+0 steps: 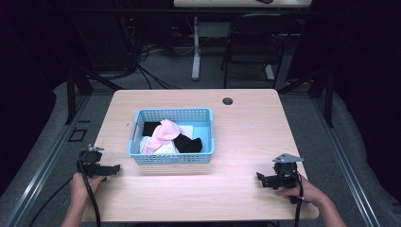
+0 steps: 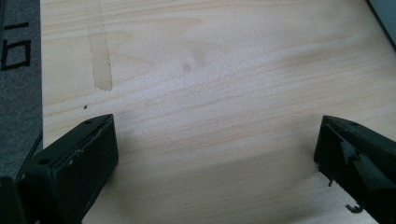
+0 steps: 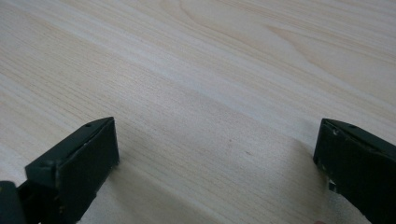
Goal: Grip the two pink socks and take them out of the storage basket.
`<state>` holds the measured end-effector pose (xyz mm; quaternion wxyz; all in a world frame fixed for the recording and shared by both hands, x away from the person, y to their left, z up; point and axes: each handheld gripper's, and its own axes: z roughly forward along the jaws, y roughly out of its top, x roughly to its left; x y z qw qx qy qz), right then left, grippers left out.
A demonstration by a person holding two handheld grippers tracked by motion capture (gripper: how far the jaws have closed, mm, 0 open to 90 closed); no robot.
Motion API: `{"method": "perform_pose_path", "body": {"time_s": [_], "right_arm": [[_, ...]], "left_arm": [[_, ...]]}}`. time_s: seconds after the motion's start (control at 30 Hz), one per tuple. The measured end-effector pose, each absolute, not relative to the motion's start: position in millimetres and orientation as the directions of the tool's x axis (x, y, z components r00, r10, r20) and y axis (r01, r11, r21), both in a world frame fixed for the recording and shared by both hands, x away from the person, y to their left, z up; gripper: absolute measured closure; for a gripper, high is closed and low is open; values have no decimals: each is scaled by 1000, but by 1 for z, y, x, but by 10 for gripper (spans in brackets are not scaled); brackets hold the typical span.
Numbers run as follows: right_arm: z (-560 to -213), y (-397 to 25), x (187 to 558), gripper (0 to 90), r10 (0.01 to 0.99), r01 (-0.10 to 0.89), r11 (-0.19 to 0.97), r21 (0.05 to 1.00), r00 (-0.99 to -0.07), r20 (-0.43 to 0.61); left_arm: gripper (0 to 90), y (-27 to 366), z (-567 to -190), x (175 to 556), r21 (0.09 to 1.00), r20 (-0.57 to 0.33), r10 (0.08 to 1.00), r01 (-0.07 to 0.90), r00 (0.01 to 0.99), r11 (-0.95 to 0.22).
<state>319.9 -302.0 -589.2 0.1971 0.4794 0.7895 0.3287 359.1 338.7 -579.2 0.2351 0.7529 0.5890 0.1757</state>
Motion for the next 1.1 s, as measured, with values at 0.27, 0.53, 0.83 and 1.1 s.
{"method": "perform_pose_path", "body": {"time_s": [0.27,0.53,0.83,1.1], "right_arm": [[-589,-302,320,0,887,628,324,708,-461,3],[-589,-302,320,0,887,627,324,708,-463,4],[-589,-302,320,0,886,627,324,709,-463,4],[-589,-302,320,0,885,626,328,707,-466,2]], "left_arm": [[0,339,-579,359,560,-12,970,805,244,-196],[0,339,-579,359,560,-13,970,805,245,-196],[0,340,-579,360,555,-13,963,803,270,-218],[0,342,-571,360,534,-46,957,817,286,-219]]}}
